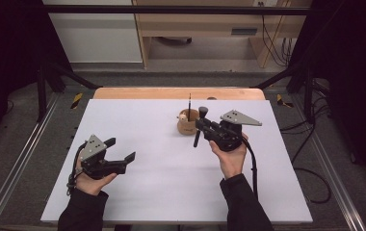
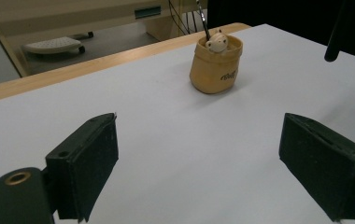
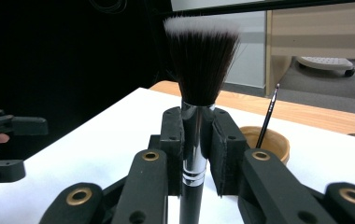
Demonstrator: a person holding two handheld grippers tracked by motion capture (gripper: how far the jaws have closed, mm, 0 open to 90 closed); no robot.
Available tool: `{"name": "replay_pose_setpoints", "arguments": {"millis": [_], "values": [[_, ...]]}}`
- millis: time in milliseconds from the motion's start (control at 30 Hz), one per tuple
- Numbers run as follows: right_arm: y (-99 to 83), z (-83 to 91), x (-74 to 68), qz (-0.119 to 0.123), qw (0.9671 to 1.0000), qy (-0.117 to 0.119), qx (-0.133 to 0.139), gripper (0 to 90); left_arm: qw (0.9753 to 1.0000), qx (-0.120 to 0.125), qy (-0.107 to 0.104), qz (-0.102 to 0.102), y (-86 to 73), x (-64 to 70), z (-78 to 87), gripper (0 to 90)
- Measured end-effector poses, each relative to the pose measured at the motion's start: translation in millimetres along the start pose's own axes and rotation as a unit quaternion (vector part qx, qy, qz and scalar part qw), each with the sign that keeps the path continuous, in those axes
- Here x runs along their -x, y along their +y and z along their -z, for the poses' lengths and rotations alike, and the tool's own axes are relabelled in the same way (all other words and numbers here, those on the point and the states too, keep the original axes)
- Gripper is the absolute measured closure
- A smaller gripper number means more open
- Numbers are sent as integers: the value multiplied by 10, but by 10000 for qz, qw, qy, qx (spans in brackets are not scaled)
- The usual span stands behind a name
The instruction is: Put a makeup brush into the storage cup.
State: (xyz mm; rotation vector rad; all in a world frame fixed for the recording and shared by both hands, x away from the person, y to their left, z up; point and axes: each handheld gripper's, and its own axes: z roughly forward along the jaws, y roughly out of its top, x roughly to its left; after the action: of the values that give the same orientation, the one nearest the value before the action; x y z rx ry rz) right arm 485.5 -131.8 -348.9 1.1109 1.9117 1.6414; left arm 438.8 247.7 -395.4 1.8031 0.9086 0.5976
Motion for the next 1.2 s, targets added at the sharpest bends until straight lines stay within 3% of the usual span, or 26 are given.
{"name": "replay_pose_setpoints", "arguments": {"millis": [400,1200], "values": [[93,-84,29,103,9999,-120,13,776,9998,16,179,29,-160,-173,138,107],[277,-321,203,159,9986,-483,130,776,9998,-66,184,-18,-269,-258,158,66]]}}
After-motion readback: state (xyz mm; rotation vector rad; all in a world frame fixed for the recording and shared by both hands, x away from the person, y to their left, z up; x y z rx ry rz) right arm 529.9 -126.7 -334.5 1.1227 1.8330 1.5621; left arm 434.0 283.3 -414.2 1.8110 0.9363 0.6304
